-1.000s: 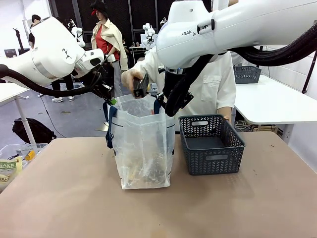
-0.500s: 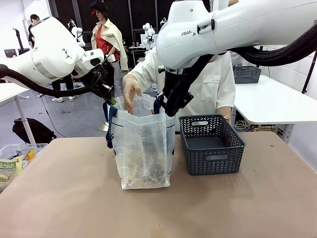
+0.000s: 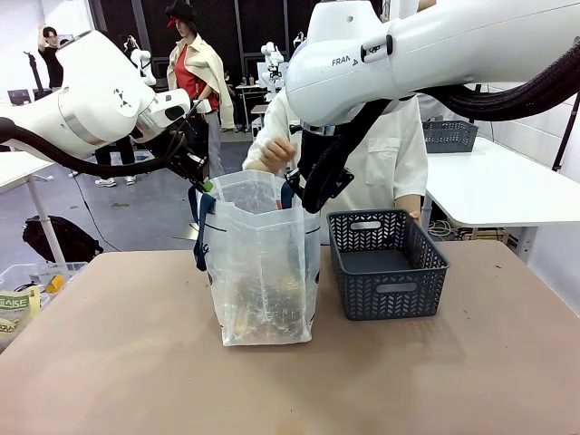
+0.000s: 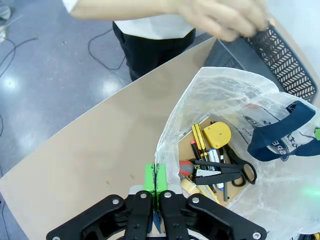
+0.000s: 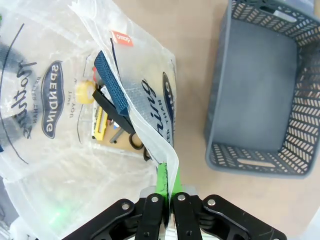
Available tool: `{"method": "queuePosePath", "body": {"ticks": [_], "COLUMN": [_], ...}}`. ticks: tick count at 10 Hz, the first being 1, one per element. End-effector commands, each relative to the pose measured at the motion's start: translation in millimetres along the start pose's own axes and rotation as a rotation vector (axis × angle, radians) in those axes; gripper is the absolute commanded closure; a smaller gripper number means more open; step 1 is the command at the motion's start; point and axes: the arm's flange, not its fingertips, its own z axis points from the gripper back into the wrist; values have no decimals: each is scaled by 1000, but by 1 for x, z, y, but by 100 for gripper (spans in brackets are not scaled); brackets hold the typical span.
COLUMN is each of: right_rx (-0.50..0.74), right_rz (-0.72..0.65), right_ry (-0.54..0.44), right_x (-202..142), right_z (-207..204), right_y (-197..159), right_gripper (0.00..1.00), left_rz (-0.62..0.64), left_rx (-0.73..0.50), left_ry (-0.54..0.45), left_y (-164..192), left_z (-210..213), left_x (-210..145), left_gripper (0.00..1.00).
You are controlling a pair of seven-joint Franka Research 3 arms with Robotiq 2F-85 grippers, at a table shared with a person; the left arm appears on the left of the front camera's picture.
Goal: Transfer purchased items from the store into the shopping bag.
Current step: Move the Reusable shopping bag to the right side of the table.
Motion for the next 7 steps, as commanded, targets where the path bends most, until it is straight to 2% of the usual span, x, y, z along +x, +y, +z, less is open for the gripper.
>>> {"method": "queuePosePath", "body": {"ticks": [1,7], "right_rx": [11,11], "right_rz": [-3,-3], "right_ry": [-4,-4], "right_x": [0,0], "right_z": [1,1], "right_y": [0,0], "right_gripper": [100,100], "left_rz": [-1,-1], "left_rx": [4,4], "left_ry": [1,1], "left_y": [2,2], "left_z": [1,1], "left_x": [-1,-1], "left_gripper": [100,100]}}
